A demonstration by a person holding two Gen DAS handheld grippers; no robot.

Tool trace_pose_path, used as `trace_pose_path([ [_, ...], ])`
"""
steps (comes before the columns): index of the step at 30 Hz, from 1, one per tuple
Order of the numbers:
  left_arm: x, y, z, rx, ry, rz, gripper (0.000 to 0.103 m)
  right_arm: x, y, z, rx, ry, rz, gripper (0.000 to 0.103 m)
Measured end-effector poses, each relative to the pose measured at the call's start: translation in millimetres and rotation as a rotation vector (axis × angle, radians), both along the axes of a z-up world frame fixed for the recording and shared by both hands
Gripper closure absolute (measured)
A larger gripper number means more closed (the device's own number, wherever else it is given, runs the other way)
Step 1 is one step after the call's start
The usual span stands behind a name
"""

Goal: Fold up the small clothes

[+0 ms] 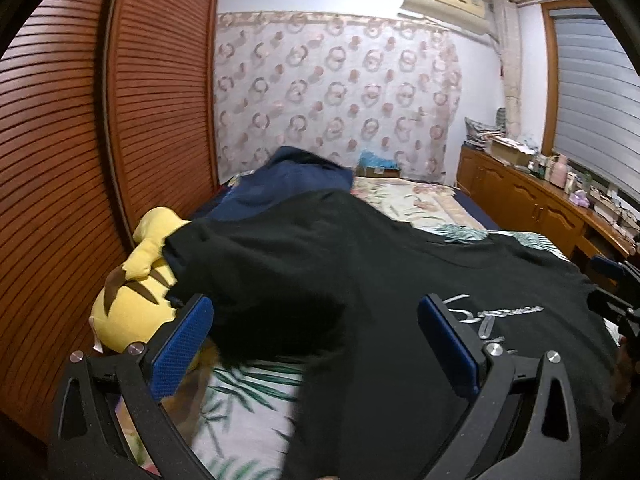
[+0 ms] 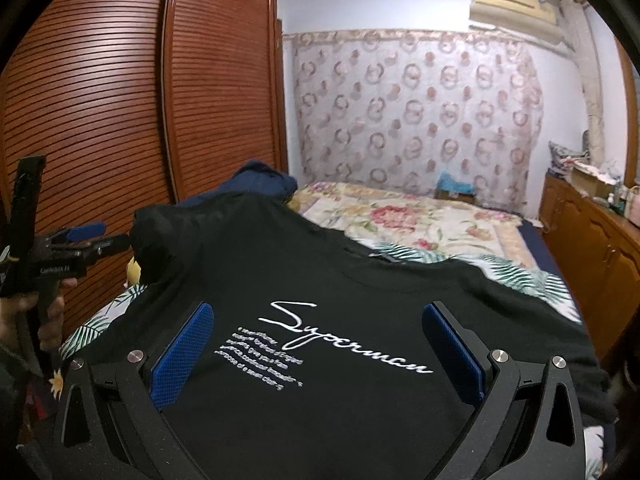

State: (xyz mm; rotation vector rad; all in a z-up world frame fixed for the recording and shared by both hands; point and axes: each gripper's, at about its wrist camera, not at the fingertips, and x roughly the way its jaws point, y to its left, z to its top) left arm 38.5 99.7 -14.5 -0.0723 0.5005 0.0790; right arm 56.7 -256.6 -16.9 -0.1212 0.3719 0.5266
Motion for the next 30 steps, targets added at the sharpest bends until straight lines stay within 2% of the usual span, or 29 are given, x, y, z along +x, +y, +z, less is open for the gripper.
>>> trace_pose_path([
  [4, 8, 26, -6, 0.016, 0.016, 0.032, 0.003, 19, 5, 7, -0.027, 0.015, 0.038, 0.0],
  [7, 16, 43, -10, 0.012, 0.036, 0.043, 0.013, 28, 12, 8, -0.042, 0.019, 0.064, 0.0],
  [9, 20, 56, -12, -0.017, 0.044, 0.039, 0.024, 36, 14, 9, -0.048, 0.023, 0.078, 0.0],
  [12, 32, 74, -18, -0.061, 0.076, 0.045, 0.035, 49, 15, 9, -0.048, 0.034, 0.097, 0.0],
  [19, 56, 101, -36, -0.12, 0.137, 0.081, 0.052, 58, 18, 3, -0.041, 0.055, 0.111, 0.0],
  [22, 58, 103, -41, -0.149, 0.128, 0.06, 0.06, 54, 19, 1, -0.04, 0.063, 0.107, 0.0],
  [26, 54, 96, -37, -0.125, 0.1, 0.059, 0.07, 54, 20, 1, -0.036, 0.072, 0.094, 0.0],
  [30, 49, 87, -31, -0.062, 0.074, 0.057, 0.079, 55, 22, 5, -0.027, 0.064, 0.083, 0.0],
])
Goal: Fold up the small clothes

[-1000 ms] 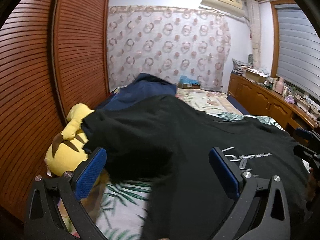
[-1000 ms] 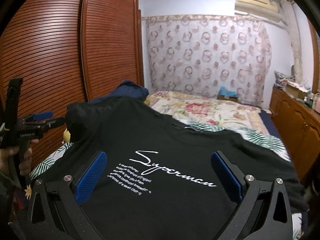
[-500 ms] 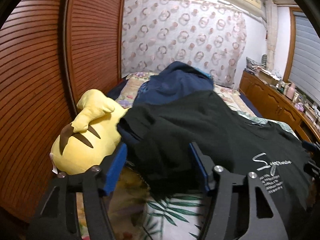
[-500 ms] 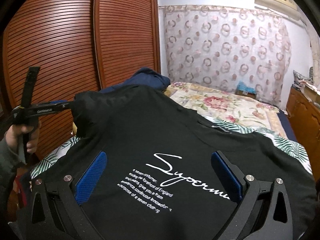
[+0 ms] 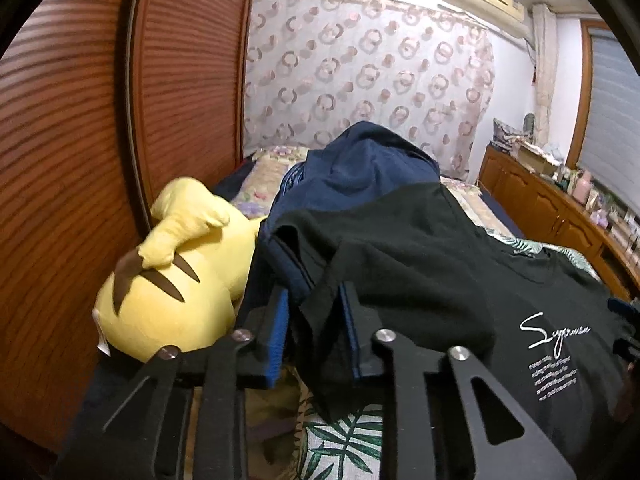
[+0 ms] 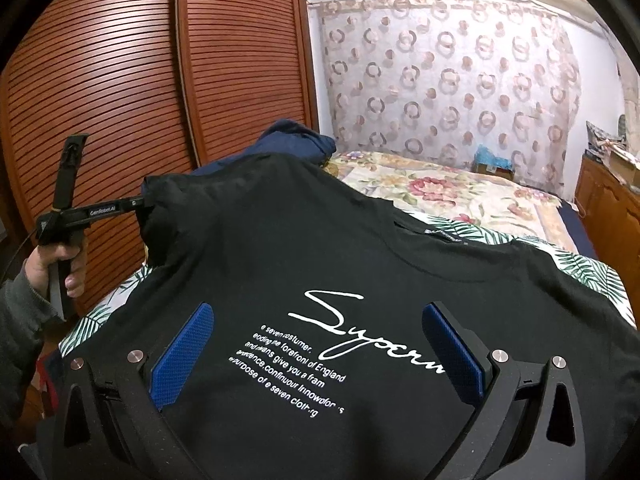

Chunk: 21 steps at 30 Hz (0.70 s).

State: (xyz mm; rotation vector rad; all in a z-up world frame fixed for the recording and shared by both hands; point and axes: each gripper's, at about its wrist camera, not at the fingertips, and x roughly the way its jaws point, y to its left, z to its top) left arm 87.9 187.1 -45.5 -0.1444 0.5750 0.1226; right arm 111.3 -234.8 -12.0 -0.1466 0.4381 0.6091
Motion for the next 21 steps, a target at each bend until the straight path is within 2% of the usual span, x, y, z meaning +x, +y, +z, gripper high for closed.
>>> trace_pose_path([
  [2, -1, 0, 1, 0.009, -0.001, 0.013, 0.079, -1, 0, 0, 0.003, -0.004, -0.003, 0.0],
  [8, -10, 3, -7, -0.027, 0.021, 0.027, 0.079, -1, 2, -5, 0.01, 0.001, -0.007, 0.0],
  [14, -12, -5, -6, -0.038, 0.004, -0.008, 0.079, -1, 3, -6, 0.007, -0.001, -0.01, 0.0],
  [17, -15, -12, 1, -0.008, -0.032, -0.007, 0.096, 0, 3, -7, 0.007, 0.002, -0.012, 0.0],
  [21, -18, -26, 15, -0.015, -0.066, -0.066, 0.099, 1, 0, -7, 0.008, 0.005, -0.018, 0.0],
])
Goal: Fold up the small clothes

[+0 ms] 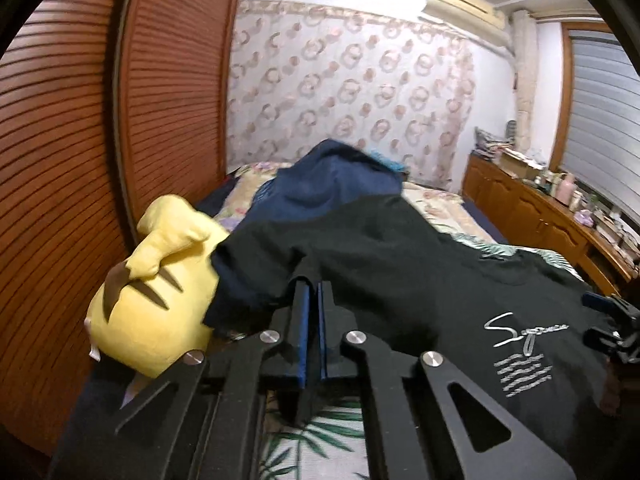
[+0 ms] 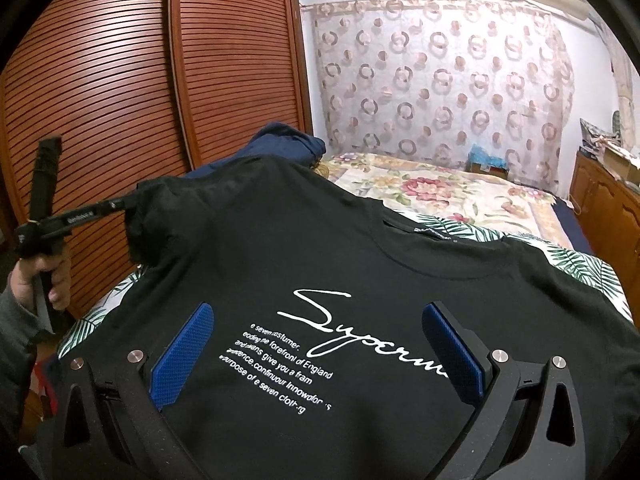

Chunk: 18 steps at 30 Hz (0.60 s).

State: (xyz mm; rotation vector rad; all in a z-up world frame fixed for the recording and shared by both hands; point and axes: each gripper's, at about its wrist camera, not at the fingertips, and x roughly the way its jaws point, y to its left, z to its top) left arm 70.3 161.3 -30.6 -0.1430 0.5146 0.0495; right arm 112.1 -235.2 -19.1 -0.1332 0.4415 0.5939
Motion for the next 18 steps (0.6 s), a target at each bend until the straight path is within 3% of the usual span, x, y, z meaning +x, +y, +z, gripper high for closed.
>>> trace_pose_path([
  [8, 31, -34, 29, 0.0, -0.029, -0.123, 0.1, -3, -11, 7, 0.015, -0.022, -0.039, 0.0],
  [18, 68, -129, 51, 0.018, -0.006, -0.373, 0.1, -13, -34, 12, 0.048, -0.045, -0.12, 0.0],
])
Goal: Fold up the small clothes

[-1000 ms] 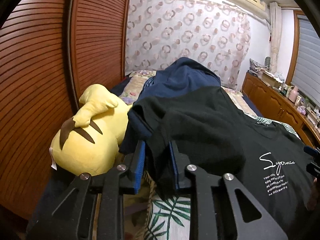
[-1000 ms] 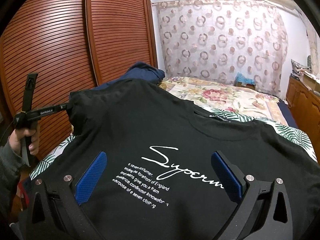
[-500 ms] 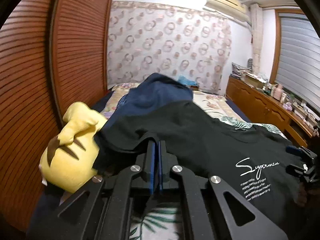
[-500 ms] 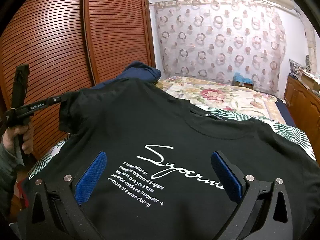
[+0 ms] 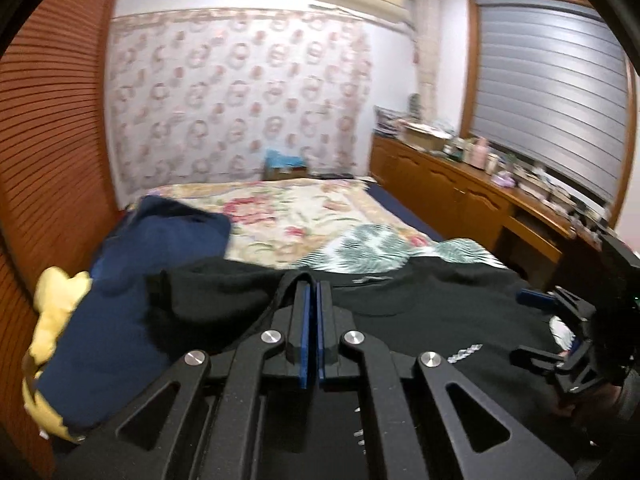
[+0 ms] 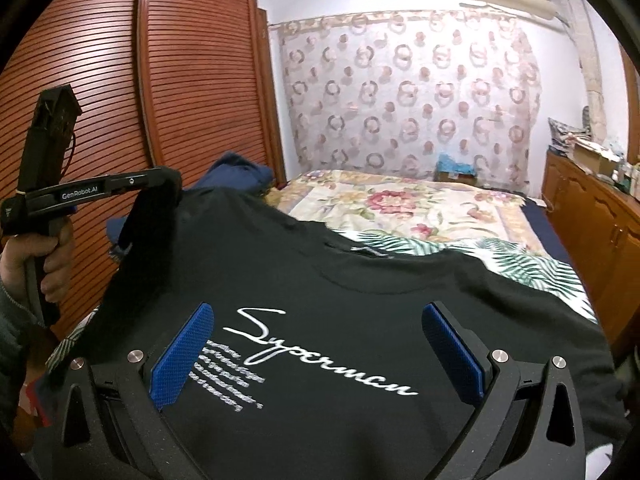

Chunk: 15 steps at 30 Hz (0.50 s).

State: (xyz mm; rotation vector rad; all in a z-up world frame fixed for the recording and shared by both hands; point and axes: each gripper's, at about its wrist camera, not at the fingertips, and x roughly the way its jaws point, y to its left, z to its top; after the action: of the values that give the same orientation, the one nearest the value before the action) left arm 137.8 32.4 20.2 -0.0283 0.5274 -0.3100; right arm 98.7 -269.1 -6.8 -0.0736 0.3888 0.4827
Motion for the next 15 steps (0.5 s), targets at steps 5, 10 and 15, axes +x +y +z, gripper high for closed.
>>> trace_pose_path([
  [5, -2, -13, 4, 0.03, 0.008, -0.007, 0.099, -2, 3, -3, 0.009, 0.018, -0.024, 0.0],
  [10, -18, 12, 6, -0.001, 0.0, 0.039, 0.07, 4, 17, 3, -0.016, 0.025, 0.002, 0.0],
  [15, -35, 40, 1, 0.026, -0.007, 0.117, 0.052, 16, 43, 11, -0.043, 0.038, 0.104, 0.004],
])
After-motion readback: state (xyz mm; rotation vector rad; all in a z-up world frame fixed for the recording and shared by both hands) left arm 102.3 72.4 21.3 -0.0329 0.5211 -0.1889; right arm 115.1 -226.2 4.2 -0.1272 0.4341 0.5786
